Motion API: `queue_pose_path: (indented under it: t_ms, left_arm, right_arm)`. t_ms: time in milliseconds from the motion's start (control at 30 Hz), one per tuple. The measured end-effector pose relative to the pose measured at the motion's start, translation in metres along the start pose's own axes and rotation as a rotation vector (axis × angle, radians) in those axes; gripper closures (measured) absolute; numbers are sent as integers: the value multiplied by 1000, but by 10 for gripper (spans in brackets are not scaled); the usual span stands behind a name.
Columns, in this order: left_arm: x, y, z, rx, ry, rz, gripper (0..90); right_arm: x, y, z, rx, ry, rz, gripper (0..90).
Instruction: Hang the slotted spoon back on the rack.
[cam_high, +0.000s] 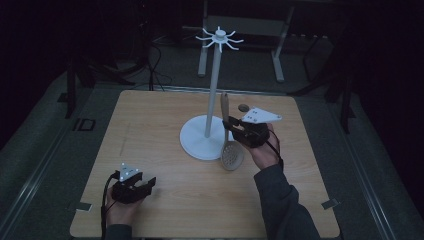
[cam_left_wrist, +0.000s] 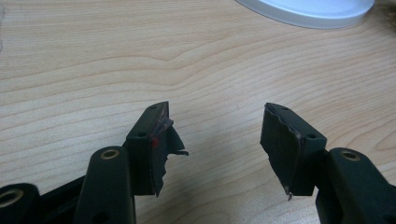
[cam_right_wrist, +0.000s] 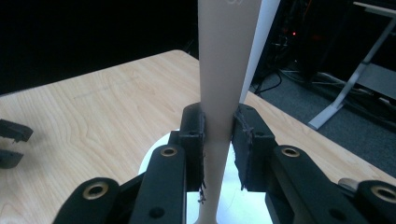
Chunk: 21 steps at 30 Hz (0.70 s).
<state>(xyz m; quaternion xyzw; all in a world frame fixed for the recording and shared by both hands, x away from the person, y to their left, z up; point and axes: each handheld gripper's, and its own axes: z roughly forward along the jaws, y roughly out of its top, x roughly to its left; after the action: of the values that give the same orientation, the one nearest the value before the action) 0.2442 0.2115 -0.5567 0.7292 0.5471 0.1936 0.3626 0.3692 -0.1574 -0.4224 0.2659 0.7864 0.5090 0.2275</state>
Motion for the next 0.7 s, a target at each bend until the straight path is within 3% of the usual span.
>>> queue_pose_path:
  t_ms: [700]
  left_arm:
    - [0,0,0,-3,-1,-5,429]
  right_arm:
    - [-11,12,-6,-55,-42,43,745]
